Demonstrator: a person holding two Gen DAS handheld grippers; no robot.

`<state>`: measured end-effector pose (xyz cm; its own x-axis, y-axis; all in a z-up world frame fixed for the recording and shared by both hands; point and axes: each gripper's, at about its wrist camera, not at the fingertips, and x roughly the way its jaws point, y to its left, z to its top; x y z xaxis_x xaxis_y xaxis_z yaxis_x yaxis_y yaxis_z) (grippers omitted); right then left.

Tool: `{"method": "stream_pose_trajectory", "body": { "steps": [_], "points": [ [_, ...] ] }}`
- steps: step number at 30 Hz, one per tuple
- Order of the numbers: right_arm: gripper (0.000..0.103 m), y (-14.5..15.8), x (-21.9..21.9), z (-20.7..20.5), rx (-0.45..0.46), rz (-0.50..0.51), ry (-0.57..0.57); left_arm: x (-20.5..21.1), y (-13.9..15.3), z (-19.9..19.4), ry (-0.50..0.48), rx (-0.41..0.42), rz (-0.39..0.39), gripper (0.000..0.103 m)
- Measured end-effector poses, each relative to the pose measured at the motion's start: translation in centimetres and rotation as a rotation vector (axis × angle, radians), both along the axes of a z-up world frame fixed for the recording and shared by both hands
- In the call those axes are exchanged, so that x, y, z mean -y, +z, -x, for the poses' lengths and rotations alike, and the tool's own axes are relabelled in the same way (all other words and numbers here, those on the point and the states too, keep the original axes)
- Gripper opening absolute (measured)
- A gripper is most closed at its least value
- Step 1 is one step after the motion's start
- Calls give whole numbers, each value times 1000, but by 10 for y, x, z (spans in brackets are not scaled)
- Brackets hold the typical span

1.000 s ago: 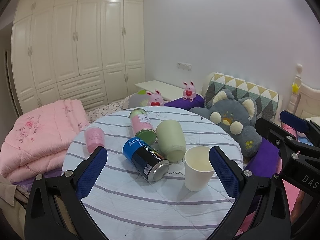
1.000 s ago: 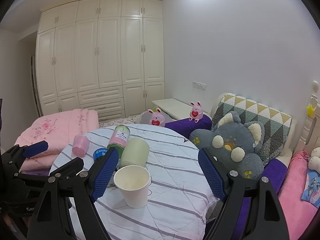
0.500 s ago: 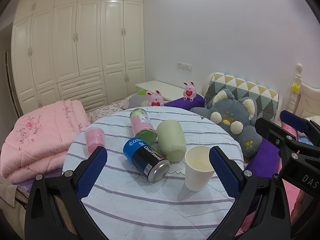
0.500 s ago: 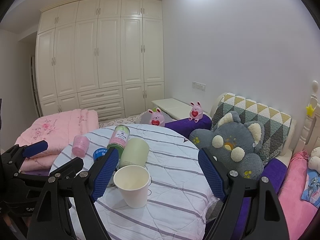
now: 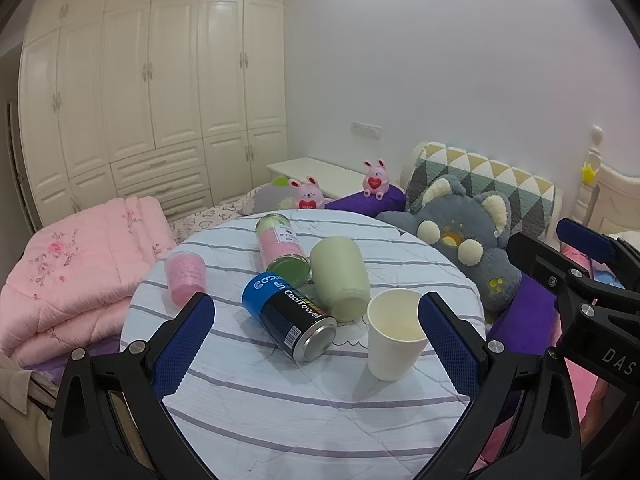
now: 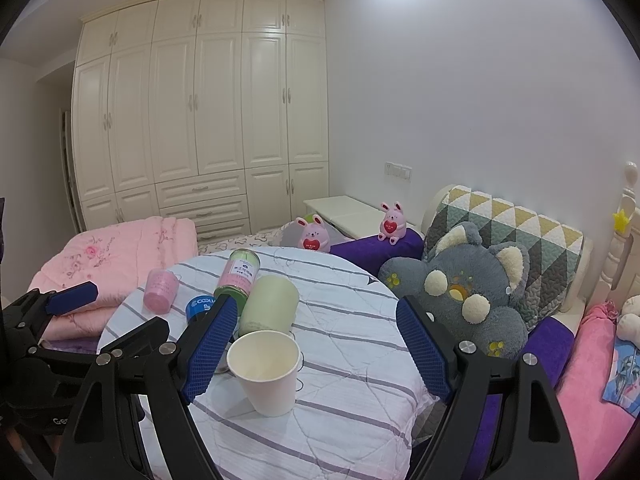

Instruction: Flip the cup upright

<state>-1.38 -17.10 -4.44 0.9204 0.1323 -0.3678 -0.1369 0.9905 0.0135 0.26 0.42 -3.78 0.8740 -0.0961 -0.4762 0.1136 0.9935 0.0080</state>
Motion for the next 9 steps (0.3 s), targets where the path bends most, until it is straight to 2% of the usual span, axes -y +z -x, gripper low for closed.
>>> {"method": "stream_pose_trajectory", "body": {
  "steps": [9],
  "points": [
    [83, 0, 0, -1, -1, 1, 0, -1, -4, -3, -9, -15, -2, 103]
  ]
}}
